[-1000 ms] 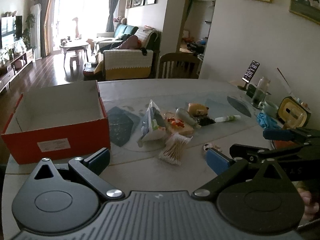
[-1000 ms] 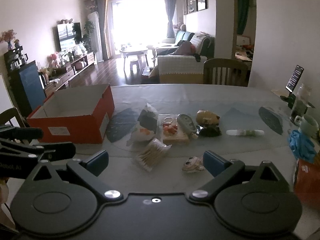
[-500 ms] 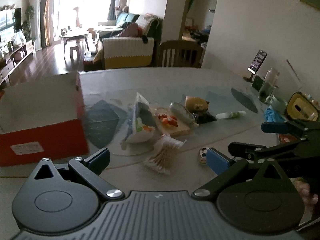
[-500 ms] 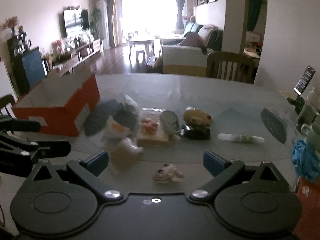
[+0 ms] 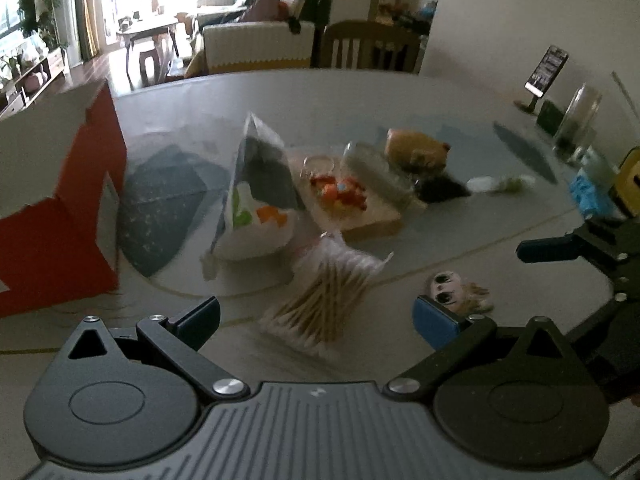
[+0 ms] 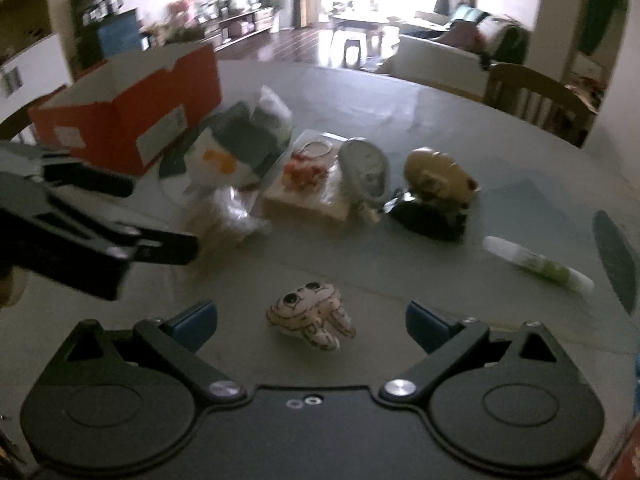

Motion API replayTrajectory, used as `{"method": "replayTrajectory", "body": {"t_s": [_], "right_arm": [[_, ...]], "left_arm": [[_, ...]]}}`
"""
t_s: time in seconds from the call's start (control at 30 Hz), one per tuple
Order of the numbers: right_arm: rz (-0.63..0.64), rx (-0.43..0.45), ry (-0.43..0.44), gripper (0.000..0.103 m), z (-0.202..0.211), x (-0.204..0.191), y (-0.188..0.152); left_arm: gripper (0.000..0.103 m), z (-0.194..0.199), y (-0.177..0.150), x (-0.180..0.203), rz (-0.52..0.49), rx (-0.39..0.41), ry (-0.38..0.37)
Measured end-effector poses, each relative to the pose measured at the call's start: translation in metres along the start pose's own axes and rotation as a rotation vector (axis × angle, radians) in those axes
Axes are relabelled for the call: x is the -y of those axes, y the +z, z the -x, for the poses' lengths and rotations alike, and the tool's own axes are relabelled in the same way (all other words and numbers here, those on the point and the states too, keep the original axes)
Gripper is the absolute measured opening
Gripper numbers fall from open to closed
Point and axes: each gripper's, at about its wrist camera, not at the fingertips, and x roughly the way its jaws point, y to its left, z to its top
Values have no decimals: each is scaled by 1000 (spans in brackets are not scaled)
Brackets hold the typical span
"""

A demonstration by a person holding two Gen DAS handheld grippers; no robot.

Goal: Organize objects
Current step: 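Reach the left gripper to the cotton swab bag while the right gripper reaches the plush keychain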

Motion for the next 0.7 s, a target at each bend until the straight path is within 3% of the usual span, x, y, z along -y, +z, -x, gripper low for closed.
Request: {"method": "replayTrajectory", "body": {"t_s": [0.3,0.7], "right_arm": [[33,-26,38,99,-28,8,-1],[50,-27,104,97,-40,10,2]], "left_arm": [[101,-30,-2,5,-60,-35,39],[67,-35,-2,8,-70,-48,49]]}}
